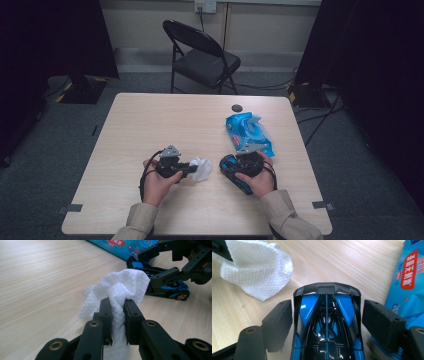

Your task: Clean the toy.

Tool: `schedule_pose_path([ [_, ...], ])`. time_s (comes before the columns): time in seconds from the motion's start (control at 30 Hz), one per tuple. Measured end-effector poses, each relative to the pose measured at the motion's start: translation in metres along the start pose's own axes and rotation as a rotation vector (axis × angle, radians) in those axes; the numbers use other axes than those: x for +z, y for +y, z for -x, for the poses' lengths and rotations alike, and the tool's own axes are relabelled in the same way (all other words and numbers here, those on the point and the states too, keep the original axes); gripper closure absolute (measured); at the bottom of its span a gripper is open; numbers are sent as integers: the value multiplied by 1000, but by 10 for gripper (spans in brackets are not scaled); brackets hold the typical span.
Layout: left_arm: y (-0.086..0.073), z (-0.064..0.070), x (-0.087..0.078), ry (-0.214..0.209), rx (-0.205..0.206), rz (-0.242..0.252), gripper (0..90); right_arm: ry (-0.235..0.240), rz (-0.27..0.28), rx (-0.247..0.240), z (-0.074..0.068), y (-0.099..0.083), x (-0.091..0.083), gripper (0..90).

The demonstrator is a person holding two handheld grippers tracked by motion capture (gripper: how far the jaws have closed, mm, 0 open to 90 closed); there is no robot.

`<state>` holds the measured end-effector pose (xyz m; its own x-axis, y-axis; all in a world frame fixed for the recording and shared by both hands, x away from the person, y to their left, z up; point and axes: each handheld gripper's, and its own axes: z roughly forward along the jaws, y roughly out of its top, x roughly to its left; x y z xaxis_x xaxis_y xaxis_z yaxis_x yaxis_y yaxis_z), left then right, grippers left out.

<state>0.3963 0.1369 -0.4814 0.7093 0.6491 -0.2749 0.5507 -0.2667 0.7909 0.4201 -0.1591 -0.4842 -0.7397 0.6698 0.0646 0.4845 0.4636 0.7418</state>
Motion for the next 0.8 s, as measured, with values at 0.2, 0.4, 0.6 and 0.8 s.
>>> schedule_pose_path([
  [0.2, 1, 0, 1, 10, 11, 4, 773, 0, 10, 0, 1, 0, -6, 234],
  [0.4, 3, 1, 2, 13, 25, 3, 765, 1, 25, 8, 3, 2, -11, 228],
  [0.6, 5, 1, 1, 76, 32, 21, 495, 3, 43, 22, 4, 2, -18, 228],
  [0.8, 7, 5, -4, 109, 44, 13, 320, 2, 42, 19, 2, 0, -23, 227],
])
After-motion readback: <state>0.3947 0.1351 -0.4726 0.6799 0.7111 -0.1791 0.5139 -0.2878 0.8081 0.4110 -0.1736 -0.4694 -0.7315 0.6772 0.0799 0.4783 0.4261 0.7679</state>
